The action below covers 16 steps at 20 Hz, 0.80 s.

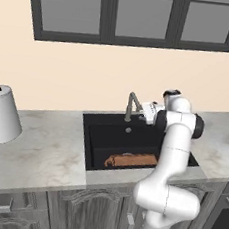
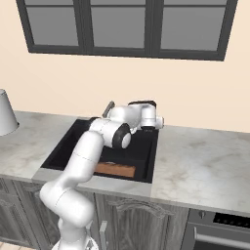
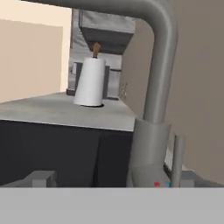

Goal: Turn on the sink faucet with hot water and rinse the cutting board for ten seconds, then turn off the faucet. Push the cutting board to reach the water if necessary.

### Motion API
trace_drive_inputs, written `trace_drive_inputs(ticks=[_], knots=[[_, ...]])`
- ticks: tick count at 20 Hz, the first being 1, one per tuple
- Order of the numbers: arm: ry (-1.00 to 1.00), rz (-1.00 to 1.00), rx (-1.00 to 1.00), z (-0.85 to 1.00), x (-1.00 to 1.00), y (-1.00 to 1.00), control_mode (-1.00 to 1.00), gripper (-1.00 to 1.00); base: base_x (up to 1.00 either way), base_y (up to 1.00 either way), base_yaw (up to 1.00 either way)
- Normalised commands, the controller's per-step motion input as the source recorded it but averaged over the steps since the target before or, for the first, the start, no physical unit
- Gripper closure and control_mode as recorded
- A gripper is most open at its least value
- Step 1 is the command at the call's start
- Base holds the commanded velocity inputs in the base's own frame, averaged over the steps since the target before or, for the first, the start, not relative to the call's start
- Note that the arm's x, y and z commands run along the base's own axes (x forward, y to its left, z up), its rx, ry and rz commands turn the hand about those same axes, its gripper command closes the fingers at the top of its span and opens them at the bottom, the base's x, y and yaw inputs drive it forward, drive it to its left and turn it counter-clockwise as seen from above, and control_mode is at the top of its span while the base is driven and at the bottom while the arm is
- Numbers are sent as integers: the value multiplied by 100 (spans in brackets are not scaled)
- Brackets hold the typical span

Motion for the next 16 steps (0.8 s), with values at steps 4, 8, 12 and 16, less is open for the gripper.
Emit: trace_drive_inputs(ticks=[4, 8, 12, 16], knots=[[-22, 7, 0, 2, -80, 0, -100, -100, 0, 0, 0], [-22, 7, 0, 6, -70, 0, -100, -100, 0, 0, 0], [-23, 2, 4, 8, -62, -16, -100, -100, 0, 0, 0], [-11, 0, 1, 0, -34, -24, -100, -100, 0, 0, 0]])
